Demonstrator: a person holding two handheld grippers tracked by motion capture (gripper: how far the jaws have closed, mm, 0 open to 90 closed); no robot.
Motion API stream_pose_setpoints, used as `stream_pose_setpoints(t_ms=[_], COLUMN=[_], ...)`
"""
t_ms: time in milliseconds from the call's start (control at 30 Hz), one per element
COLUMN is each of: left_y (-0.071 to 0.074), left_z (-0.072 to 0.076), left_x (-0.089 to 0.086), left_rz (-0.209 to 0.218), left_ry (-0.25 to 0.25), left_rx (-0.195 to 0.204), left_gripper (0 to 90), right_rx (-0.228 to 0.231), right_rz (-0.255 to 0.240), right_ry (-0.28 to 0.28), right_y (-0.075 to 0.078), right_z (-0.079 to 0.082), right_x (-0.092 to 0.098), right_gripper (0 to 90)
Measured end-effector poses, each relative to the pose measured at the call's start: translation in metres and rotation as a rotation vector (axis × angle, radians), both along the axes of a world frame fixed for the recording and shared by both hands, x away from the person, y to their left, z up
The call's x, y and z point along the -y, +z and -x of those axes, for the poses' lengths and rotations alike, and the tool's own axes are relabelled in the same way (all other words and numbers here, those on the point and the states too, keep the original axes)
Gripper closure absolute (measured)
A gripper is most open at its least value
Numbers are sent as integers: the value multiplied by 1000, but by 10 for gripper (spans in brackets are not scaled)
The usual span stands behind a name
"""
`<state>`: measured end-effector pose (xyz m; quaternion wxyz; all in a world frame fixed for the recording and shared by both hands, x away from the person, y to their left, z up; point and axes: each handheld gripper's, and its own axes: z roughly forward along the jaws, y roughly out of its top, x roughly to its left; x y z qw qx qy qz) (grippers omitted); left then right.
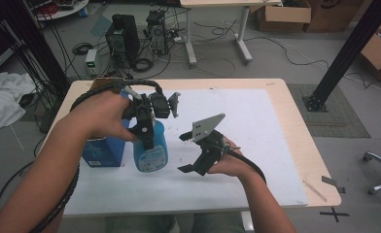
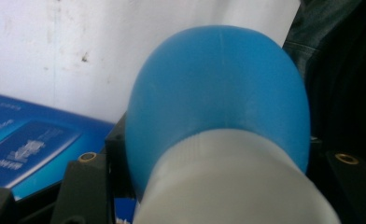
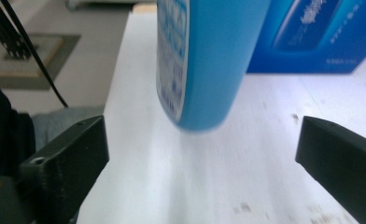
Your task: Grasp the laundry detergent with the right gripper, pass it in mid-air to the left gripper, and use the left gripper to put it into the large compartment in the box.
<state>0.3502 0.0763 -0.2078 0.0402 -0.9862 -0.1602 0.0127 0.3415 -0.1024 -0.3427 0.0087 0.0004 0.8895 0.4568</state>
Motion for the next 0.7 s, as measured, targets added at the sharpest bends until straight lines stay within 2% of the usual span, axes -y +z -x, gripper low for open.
stream_pose_setpoints(t_ms=[133, 233, 267, 300, 367, 400, 433, 500, 567, 600, 633, 667, 700], left_y=[12, 23, 23, 30, 37, 37, 45, 52, 60, 60, 67, 67, 75], left_z=[-4, -9, -9, -13, -18, -18, -22, -26, -29, -29, -33, -33, -37], left_x=[-1, -4, -4, -7, -11, -11, -15, -20, -25, -25, -31, -31, -37], left_rz=[-7, -2, -2, 7, 11, 11, 7, 3, 5, 5, 7, 7, -1], left_ry=[37, 81, 81, 124, 179, 179, 235, 297, 349, 349, 403, 403, 453], left_rx=[5, 9, 9, 14, 24, 24, 38, 49, 52, 52, 47, 47, 45], left_gripper=[385, 385, 385, 385, 385, 385, 385, 385, 385, 385, 385, 385, 385], right_rx=[0, 2, 3, 5, 9, 9, 12, 14, 14, 14, 11, 12, 9], right_rz=[70, 108, 117, 124, 141, 141, 153, 164, 167, 167, 173, 178, 184], right_ry=[3, 6, 3, 1, 2, 2, 1, 2, 0, 0, -1, -1, -1], right_y=[6, 10, 11, 12, 14, 14, 16, 17, 18, 18, 19, 20, 20], right_z=[-2, -4, -4, -4, -4, -4, -4, -4, -4, -4, -4, -4, -5], right_x=[5, 8, 10, 11, 13, 13, 15, 16, 19, 19, 21, 22, 23], right_gripper=[0, 0, 0, 0, 0, 0, 0, 0, 0, 0, 0, 0, 0])
